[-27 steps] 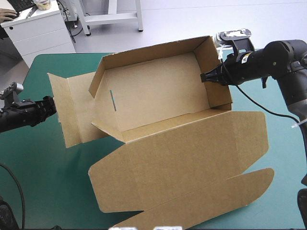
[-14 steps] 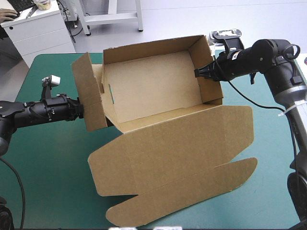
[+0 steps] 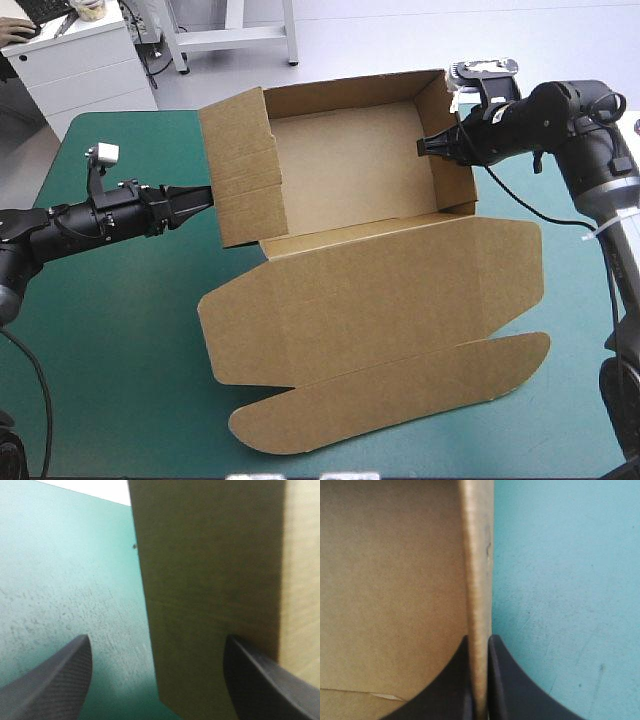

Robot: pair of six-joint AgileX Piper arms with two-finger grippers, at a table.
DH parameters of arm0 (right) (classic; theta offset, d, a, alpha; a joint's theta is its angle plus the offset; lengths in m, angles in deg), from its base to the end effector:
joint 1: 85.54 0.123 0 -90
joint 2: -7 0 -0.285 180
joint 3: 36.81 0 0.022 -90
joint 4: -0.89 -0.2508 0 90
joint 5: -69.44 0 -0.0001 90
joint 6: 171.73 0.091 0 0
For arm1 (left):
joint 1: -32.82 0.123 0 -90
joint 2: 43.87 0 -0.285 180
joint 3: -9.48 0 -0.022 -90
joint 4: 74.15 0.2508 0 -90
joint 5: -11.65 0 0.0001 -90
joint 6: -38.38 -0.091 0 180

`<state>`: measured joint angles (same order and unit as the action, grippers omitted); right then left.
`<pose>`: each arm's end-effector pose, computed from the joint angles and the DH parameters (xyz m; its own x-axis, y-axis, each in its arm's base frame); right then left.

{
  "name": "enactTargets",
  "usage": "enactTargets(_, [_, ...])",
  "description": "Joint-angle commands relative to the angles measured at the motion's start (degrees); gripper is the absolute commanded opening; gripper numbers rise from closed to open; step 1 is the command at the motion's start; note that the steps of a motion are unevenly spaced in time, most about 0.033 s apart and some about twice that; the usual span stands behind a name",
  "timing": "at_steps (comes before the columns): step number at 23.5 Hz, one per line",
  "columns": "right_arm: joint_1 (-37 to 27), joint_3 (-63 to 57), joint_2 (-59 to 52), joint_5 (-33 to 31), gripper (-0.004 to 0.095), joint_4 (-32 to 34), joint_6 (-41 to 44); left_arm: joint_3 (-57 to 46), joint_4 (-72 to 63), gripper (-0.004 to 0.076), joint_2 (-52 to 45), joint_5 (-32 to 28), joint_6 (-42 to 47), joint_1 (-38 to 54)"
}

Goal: Fold the box

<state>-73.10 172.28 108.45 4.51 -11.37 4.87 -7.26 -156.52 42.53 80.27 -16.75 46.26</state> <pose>0.3380 0.0925 0.4342 -0.7223 -0.1267 -0.6799 -0.3167 0.9345 0.1623 0.2734 -0.0211 0.3534 -0.6675 -0.2599 -0.6978 0.5206 0.5072 -0.6868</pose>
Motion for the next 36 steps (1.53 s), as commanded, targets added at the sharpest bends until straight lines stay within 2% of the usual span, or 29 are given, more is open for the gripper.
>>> enactTargets(1, [-0.36, 1.51, -2.41, 3.48, -0.002, 0.37, 1.23, 1.4, -5.94, 0.0517, -1.65, 5.33, 1.41, -0.38])
enactTargets(5, [-0.36, 1.51, -2.41, 3.57, -0.0018, 0.37, 1.23, 1.4, -6.36, 0.0517, -1.65, 5.33, 2.42, -2.28])
enactTargets(12, [-0.36, 1.29, -2.41, 3.44, -0.0018, 0.27, 1.23, 1.4, -7.26, 0.0515, -1.65, 5.33, 2.18, -11.45])
enactTargets(16, [-0.36, -1.21, -2.51, 3.48, -0.0017, 0.27, 1.49, 3.64, -11.47, 0.0514, -1.65, 5.33, 1.9, -12.47])
enactTargets(21, [4.03, -4.42, -2.75, 7.44, -0.0008, 1.15, 1.95, 4.77, -12.68, 0.0514, -1.65, 5.17, 1.9, -12.47])
enactTargets(25, [9.53, -4.42, -2.75, 9.67, -0.0009, 13.22, 10.73, 4.77, -8.97, 0.0507, -1.65, 1.57, 2.45, -12.47])
enactTargets(29, [9.53, -4.18, -3.64, 10.3, -0.0009, 13.48, 11.12, 4.77, 2.78, 0.0506, -1.65, -5.85, 11.11, -12.47])
enactTargets(36, [9.88, -2.05, -4.44, 10.28, -0.0008, 13.6, 11.59, 4.89, 8.76, 0.0506, -1.65, -9.71, 19.26, -13.44])
